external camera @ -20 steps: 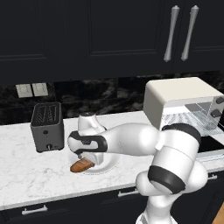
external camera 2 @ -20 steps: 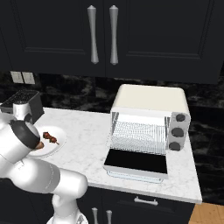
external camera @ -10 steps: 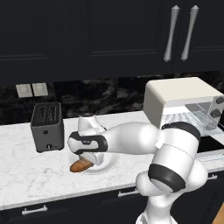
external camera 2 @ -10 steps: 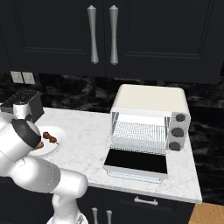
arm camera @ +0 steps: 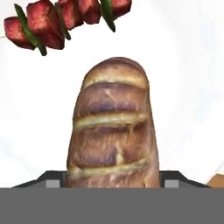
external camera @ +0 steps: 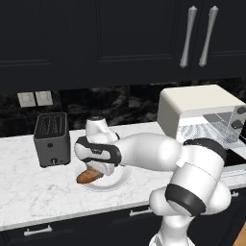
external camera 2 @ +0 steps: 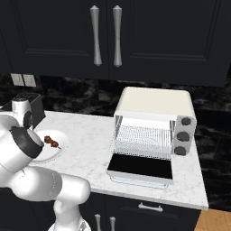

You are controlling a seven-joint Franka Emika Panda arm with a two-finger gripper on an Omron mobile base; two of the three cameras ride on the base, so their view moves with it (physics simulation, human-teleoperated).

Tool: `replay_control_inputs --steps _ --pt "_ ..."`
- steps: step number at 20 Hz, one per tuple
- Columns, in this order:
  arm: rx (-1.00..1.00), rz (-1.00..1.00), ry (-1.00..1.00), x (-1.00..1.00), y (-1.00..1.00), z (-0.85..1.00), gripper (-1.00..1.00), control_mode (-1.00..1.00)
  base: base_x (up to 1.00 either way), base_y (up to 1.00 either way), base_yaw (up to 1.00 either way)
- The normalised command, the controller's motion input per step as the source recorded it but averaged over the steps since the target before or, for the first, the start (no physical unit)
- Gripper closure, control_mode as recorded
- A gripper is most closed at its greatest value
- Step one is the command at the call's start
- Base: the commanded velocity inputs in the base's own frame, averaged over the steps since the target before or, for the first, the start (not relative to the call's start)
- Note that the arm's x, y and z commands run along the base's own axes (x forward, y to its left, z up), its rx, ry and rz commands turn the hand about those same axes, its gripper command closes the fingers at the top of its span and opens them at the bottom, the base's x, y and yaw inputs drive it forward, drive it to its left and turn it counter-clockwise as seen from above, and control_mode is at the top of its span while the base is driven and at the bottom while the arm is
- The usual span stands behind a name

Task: Pick up the kebab skewer and baguette bread, and place them inside the toaster oven. Close the toaster oven door and start by setting the timer.

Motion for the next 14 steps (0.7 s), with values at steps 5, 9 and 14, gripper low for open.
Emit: replay_control_inputs --steps 5,9,14 --pt "0.11 -0.02 0.00 -0.20 -0.45 0.86 1.00 -1.00 0.00 0.00 0.00" --pt "0.05 -0.06 -0.08 -0.21 -0.74 0.55 1.00 -1.00 0.00 0.00 0.00" --pt "0.00 -0.05 -0.19 -0.25 -0.92 0.11 1.00 -1.00 0.00 0.00 0.00"
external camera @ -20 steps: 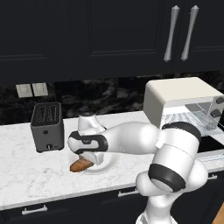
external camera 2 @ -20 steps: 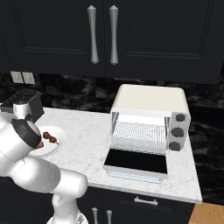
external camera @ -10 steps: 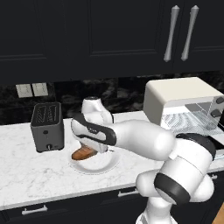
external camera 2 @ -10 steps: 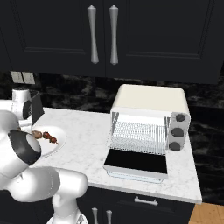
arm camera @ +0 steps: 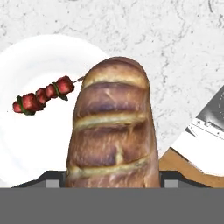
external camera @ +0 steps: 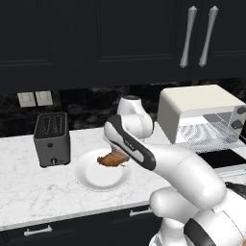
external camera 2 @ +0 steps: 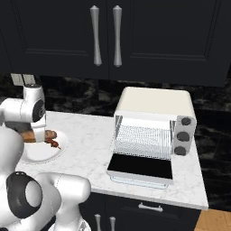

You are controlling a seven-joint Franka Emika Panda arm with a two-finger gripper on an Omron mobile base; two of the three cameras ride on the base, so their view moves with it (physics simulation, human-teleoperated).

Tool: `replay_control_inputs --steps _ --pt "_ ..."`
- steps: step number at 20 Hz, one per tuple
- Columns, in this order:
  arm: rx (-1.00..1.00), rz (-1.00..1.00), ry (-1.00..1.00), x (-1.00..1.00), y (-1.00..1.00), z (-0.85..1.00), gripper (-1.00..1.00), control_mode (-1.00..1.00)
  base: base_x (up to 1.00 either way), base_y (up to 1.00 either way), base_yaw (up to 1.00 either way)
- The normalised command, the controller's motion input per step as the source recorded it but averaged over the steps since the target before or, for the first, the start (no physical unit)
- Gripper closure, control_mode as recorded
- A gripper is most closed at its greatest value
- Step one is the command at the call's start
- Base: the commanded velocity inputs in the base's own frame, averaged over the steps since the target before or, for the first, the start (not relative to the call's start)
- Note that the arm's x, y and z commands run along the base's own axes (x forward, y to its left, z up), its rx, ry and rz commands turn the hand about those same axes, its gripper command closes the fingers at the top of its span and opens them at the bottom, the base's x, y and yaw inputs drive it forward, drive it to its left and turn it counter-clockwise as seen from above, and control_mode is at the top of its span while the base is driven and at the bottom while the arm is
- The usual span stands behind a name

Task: Pick up the kebab skewer and baguette bread, and place them inside the toaster oven. Close the toaster oven door and start by setting the timer.

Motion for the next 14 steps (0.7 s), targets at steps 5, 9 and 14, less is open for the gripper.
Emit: replay_control_inputs --steps 5,9,14 --pt "0.00 -0.07 -0.18 -0.16 -0.77 0.25 1.00 -1.00 0.00 0.00 0.00" --pt "0.02 -0.12 -0.13 -0.11 -0.62 0.63 1.00 -1.00 0.00 0.00 0.00" --pt "0.08 -0.13 -0.01 -0.09 -0.84 0.75 1.00 -1.00 0.00 0.00 0.00"
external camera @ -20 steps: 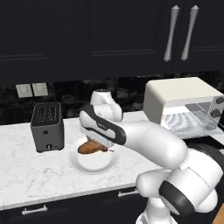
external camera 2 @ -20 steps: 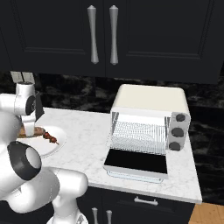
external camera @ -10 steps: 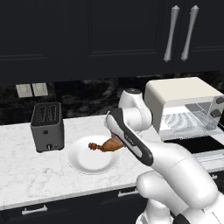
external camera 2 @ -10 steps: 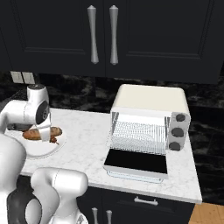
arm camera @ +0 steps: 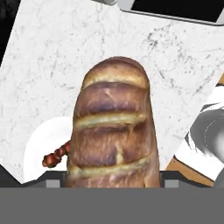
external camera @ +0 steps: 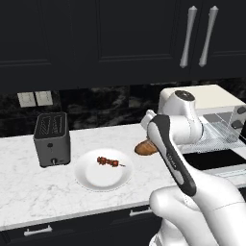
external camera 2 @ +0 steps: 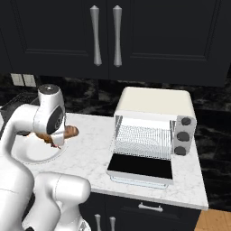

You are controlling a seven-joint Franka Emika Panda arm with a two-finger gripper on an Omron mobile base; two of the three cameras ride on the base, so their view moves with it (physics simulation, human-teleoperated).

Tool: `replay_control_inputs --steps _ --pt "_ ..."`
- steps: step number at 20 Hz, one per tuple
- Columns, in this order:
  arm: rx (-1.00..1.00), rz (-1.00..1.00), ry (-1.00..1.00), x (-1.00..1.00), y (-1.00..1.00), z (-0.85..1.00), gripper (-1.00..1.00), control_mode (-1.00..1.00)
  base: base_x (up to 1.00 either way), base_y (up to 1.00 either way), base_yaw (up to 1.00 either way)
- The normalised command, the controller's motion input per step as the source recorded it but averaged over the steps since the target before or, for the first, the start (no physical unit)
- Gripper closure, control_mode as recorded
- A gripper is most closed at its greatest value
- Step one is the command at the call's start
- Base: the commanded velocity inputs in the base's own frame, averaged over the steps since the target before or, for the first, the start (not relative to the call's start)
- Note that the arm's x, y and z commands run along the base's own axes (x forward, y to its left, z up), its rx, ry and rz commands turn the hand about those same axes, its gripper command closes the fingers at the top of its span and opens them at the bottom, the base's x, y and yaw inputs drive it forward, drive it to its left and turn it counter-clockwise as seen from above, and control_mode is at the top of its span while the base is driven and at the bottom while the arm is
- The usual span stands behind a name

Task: Pick up the kebab skewer and baguette bread, and place them inside the toaster oven. Close the toaster oven door and start by setting the timer.

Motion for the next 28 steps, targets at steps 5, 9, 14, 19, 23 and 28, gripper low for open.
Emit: replay_control_inputs --steps 5,9,14,19,23,28 --pt "0.06 -0.13 -0.06 -0.17 -0.96 0.36 1.00 -1.00 0.00 0.00 0.00" --pt "0.05 -0.12 -0.08 -0.09 -0.97 0.14 1.00 -1.00 0.00 0.00 0.00" --pt "0.03 -0.16 -0.02 0.00 -0.96 0.05 1.00 -1.00 0.00 0.00 0.00" --pt "0.04 -0.09 -0.10 0.00 -1.00 0.00 1.00 -1.00 0.00 0.00 0.00" --pt "0.04 -0.01 -0.01 0.39 -0.91 -0.05 1.00 -1.00 0.00 0.00 0.00" --pt "0.02 0.00 0.00 0.62 -0.77 -0.02 1.00 -1.00 0.00 0.00 0.00"
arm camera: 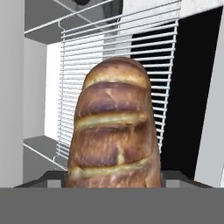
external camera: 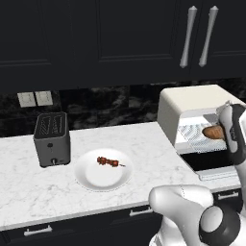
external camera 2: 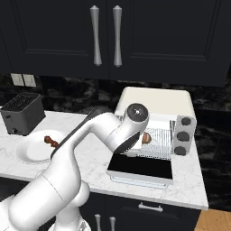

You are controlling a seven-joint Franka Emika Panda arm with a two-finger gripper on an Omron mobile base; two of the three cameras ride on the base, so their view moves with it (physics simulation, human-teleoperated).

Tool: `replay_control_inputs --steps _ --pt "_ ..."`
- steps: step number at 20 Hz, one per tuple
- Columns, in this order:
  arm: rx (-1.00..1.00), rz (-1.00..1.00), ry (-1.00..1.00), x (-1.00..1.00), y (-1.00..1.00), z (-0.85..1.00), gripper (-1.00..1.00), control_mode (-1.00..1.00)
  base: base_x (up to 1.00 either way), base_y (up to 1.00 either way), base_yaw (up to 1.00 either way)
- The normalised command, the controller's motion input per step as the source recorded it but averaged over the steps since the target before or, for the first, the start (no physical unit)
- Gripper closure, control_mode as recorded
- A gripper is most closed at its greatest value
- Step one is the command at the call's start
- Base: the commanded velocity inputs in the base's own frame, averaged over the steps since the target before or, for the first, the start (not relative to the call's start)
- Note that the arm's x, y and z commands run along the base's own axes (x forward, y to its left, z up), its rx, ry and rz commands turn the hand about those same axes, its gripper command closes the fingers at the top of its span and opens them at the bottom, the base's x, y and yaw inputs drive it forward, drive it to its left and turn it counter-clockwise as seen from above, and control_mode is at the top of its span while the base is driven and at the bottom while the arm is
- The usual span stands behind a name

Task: Pick up the kebab skewer and baguette bread, and place them inside the toaster oven. Close the toaster oven door and start by setting the timer.

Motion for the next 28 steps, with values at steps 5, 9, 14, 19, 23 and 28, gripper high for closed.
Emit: replay_control_inputs --steps 5,9,14,19,23,28 --pt "0.00 0.00 0.00 0.61 -0.41 -0.17 1.00 -1.00 0.00 0.00 0.00" --pt "-0.01 0.00 -0.07 0.45 -0.17 -0.44 1.00 -1.00 0.00 0.00 0.00" --pt "-0.02 -0.03 -0.17 0.22 -0.07 -0.43 1.00 -1.00 0.00 0.00 0.00" --pt "0.00 -0.15 -0.13 0.04 -0.02 0.00 1.00 -1.00 0.00 0.00 0.00" --pt "-0.01 -0.12 -0.09 0.27 0.00 0.00 1.00 -1.00 0.00 0.00 0.00" --pt "0.00 -0.02 -0.03 0.33 0.00 0.00 1.00 -1.00 0.00 0.00 0.00"
